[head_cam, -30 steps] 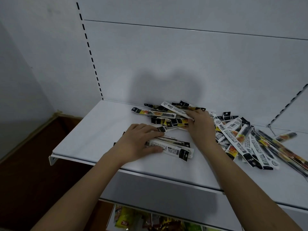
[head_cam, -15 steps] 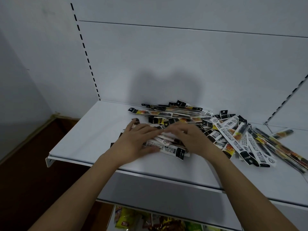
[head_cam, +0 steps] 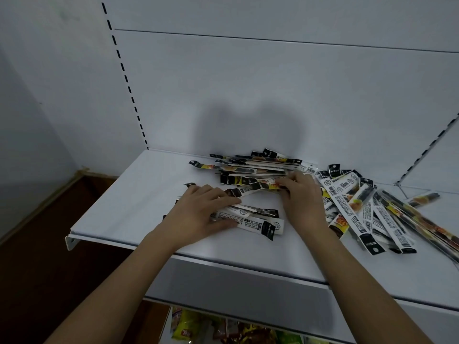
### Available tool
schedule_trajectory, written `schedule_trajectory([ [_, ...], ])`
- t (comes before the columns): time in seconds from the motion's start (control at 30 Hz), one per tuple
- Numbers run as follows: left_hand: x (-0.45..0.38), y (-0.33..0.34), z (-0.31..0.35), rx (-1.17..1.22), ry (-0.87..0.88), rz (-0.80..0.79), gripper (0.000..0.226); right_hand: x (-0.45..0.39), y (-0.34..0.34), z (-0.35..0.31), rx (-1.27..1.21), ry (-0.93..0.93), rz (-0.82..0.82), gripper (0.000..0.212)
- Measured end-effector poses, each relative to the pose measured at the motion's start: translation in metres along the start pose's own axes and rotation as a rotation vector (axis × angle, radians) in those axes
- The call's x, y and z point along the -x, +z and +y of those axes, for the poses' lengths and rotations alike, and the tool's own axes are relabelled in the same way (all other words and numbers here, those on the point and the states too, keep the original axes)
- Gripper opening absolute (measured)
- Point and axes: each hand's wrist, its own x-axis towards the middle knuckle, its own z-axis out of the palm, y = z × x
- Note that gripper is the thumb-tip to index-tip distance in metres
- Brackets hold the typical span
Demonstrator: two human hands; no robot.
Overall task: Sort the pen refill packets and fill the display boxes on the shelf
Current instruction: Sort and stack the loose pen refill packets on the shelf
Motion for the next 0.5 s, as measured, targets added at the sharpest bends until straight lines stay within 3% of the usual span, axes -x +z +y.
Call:
schedule_trajectory([
  [0.13, -0.002, -0.002, 0.001, -0.032, 0.054, -0.006, 0.053, -0.006, -0.010, -0.010, -0.080, -0.037, 0.140, 0.017],
  [0.2, -0.002, -0.002, 0.002, -0.018, 0.046, 0.015, 0.063, -0.008, -0.015, -0.022, -0.093, -0.126, 0.126, 0.018],
  [0.3, -0.005, -0.005, 0.004, 0.033, -0.029, 0.032, 0.085, -0.003, -0.012, -0.042, -0.033, -0.331, -0.162, 0.019],
  [0.4, -0.006, -0.004, 0.003, -0.058, -0.026, -0.048, 0.087, -0.006, -0.025, -0.053, -0.303, -0.278, -0.513, 0.027],
  [0.43, -0.007, -0.004, 0.004, -0.072, -0.040, -0.099, 0.084, -0.009, -0.033, -0.053, -0.453, -0.213, -0.550, 0.026],
  [0.5, -0.012, -0.001, 0.008, -0.092, -0.066, -0.184, 0.077, -0.013, -0.046, -0.046, -0.604, -0.106, -0.433, 0.023],
])
